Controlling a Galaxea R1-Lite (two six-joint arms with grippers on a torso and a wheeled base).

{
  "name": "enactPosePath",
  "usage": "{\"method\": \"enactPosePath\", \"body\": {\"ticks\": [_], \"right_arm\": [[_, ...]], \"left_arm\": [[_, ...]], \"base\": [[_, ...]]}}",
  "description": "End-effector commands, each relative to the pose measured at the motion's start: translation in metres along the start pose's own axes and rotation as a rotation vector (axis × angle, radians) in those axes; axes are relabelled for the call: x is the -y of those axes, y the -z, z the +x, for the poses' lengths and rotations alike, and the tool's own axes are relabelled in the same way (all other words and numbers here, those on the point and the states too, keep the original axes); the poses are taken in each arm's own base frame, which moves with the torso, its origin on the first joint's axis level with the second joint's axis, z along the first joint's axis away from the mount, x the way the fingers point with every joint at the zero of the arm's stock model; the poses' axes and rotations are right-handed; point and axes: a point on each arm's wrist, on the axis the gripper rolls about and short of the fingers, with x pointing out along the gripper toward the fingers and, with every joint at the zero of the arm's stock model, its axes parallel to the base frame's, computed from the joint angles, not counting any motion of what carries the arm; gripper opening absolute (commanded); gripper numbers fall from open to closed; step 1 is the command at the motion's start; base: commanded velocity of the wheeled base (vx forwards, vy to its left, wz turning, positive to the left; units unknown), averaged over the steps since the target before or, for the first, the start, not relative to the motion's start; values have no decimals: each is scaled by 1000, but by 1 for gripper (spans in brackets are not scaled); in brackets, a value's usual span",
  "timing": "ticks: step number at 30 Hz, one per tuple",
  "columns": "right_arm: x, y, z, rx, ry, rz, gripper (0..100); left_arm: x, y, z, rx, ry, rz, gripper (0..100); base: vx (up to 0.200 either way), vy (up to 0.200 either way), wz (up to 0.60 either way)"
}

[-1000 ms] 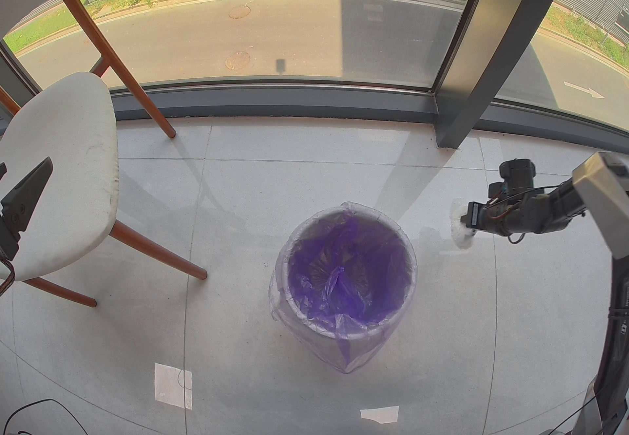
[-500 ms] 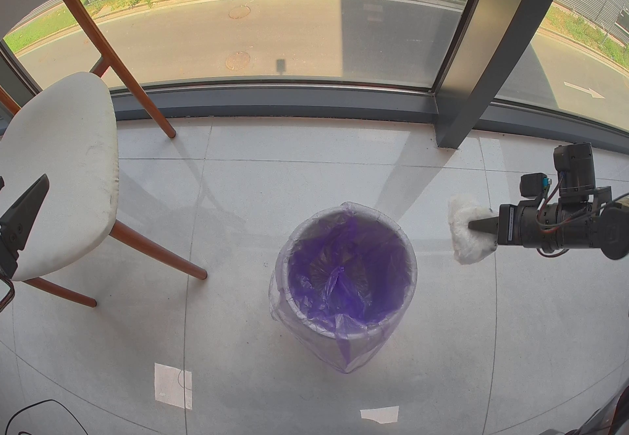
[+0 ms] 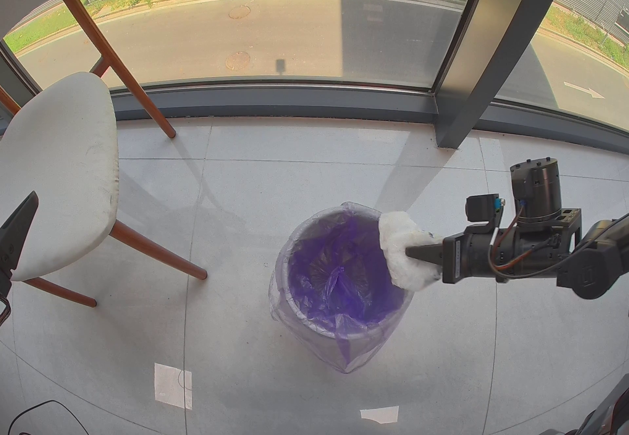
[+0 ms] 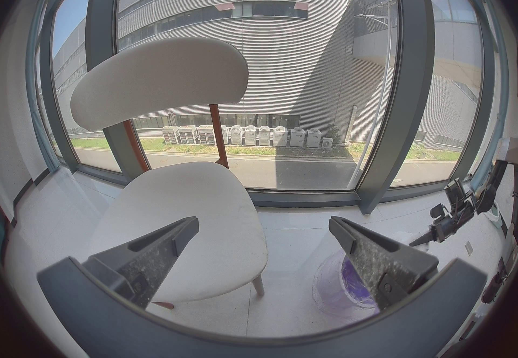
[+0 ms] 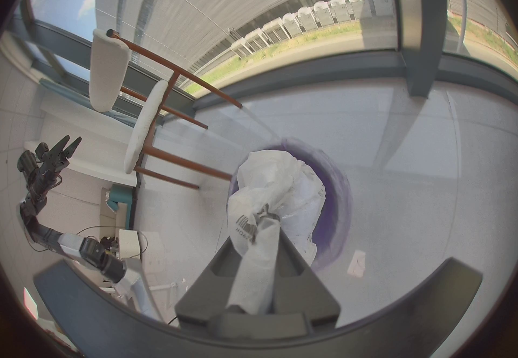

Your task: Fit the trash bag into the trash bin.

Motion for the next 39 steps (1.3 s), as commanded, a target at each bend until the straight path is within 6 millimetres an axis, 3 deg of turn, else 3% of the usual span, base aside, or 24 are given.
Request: {"method": "enactPosePath", "body": {"ticks": [1, 5, 10, 13, 25, 33, 34, 38, 39], "right_arm": [[9, 20, 55, -8, 10, -16, 0], [14, 27, 91, 32, 26, -38, 0], [13, 32, 104, 32, 23, -46, 0], [19, 32, 123, 60, 21, -52, 0], [30, 54, 161, 63, 60, -68, 0], [29, 54, 166, 71, 65, -73, 0], [28, 53, 165, 73, 64, -75, 100], [25, 50, 163, 80, 57, -78, 100], [17, 41, 157, 108, 41, -89, 100]], "left_arm": [[-1, 0, -3, 11, -3, -3, 100], [-1, 1, -3, 5, -2, -1, 100], [-1, 3, -3, 2, -2, 0, 100], [-2, 4, -4, 2, -3, -1, 100], [-2, 6, -5, -4, -1, 1, 100], [-2, 6, -5, -5, -3, 1, 100], [-2, 6, -5, -5, -3, 1, 100], [-2, 5, -5, -2, -6, -1, 100], [-2, 5, -5, -1, -11, -1, 100]], "base": [[0, 0, 0], [0, 0, 0], [0, 0, 0], [0, 0, 0], [0, 0, 0], [0, 0, 0], [0, 0, 0], [0, 0, 0], [0, 0, 0]]}}
